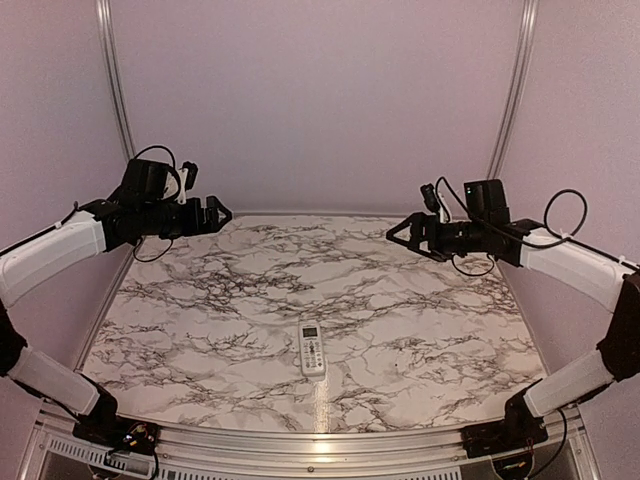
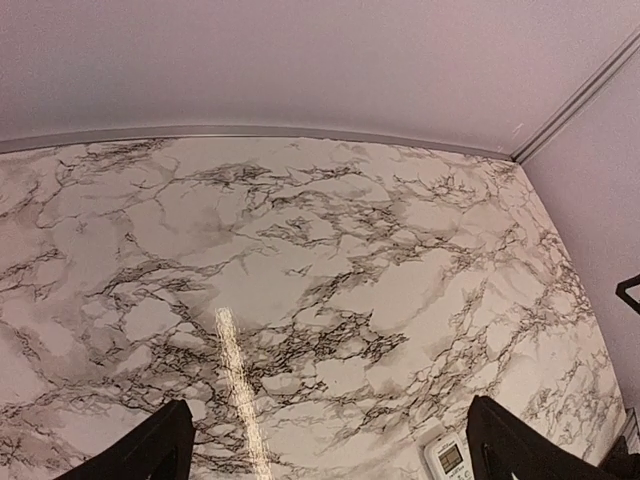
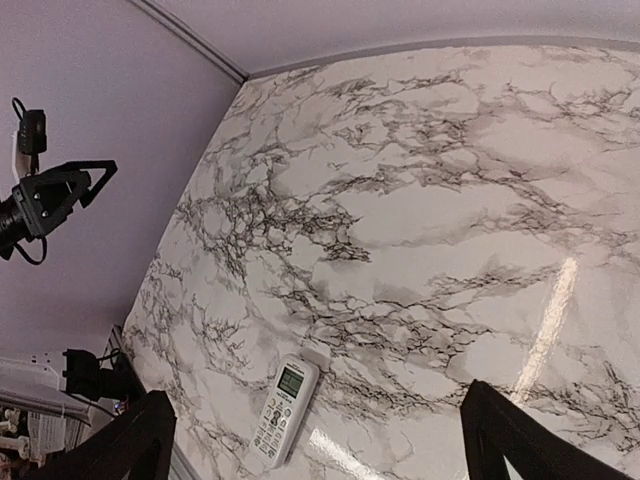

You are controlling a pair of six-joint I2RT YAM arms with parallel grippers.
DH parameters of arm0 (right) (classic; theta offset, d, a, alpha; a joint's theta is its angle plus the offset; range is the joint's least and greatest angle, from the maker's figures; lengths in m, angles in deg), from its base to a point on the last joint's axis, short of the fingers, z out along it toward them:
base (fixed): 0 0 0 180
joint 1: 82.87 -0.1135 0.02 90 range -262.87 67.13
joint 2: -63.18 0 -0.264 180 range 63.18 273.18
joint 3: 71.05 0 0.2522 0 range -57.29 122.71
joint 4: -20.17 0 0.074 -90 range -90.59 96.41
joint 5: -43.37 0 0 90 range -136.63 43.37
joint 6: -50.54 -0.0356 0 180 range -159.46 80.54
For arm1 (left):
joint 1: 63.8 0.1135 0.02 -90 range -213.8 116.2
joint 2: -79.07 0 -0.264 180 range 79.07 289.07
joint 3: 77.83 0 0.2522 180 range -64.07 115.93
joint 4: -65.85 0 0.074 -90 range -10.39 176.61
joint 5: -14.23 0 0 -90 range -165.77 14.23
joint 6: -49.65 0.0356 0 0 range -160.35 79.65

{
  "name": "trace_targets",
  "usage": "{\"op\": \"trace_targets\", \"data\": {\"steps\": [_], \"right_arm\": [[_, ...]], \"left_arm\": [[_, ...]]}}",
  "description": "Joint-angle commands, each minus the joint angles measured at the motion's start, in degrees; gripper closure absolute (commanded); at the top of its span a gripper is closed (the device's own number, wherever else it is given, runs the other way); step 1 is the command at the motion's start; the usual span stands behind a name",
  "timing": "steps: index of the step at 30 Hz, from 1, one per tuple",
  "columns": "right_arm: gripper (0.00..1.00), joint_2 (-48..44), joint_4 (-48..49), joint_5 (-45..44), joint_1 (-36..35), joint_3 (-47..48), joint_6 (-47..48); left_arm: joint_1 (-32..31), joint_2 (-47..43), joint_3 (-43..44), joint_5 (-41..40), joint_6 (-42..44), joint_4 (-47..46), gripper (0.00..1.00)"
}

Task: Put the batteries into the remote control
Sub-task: Reset both arms

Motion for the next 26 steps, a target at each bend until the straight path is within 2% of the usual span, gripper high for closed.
{"op": "trace_targets", "data": {"steps": [1, 5, 10, 15, 26], "right_arm": [[0.01, -5.37, 7.75, 1.22, 4.8, -8.27, 4.95], [0.01, -8.89, 13.21, -0.36, 7.69, -16.31, 5.22], [0.01, -12.32, 21.12, -2.53, 7.85, -24.92, 3.95], [0.01, -12.89, 27.17, -2.31, 7.84, -31.1, 1.57], [0.01, -11.9, 29.13, -2.69, 7.86, -32.17, 1.87]], "left_arm": [[2.65, 0.45, -3.74, 4.54, -0.99, 2.81, 0.01], [2.72, -0.91, -9.68, 3.39, -1.98, -0.32, 0.01], [2.73, -2.92, -17.41, 3.3, -3.85, -5.59, 0.01], [2.68, -3.62, -20.77, 2.28, -4.01, -7.14, 0.01], [2.67, -4.06, -20.72, 1.55, -3.06, -7.71, 0.01]]}}
